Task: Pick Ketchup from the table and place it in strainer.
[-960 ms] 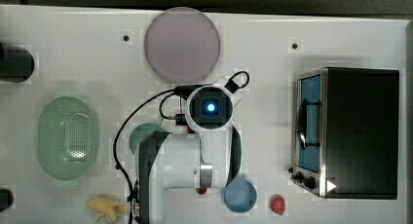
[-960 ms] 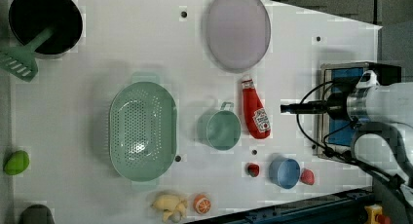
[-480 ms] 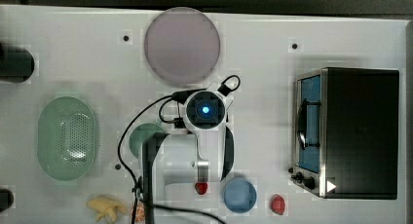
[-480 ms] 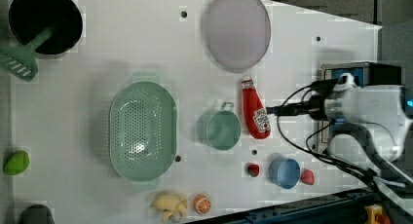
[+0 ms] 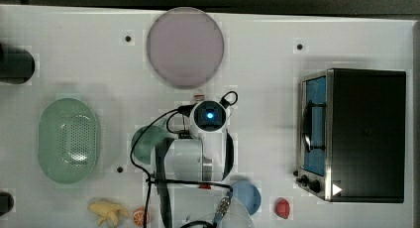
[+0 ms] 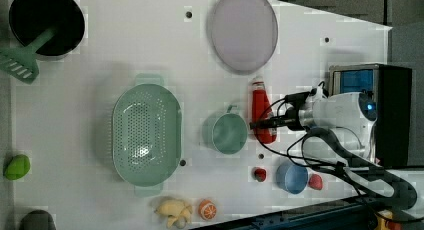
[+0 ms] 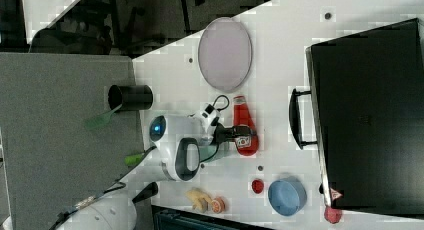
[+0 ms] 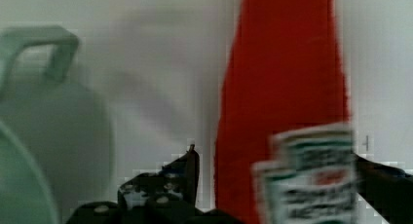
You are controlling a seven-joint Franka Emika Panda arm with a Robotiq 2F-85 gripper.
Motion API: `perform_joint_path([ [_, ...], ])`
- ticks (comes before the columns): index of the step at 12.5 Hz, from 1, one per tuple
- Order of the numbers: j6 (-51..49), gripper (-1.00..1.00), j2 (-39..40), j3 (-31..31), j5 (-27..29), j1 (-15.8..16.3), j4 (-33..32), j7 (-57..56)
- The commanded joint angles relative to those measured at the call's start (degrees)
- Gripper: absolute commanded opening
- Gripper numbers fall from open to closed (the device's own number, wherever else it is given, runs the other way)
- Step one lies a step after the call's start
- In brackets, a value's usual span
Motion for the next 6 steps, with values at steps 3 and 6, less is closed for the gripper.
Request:
perform_joint_path([
  [3, 1.47, 0.43, -1.70, -0.59, 0.32, -0.26, 0.80, -2.17],
  [6, 0.37, 0.24, -4.08, -0.40, 0.33, -0.25, 1.92, -2.06],
])
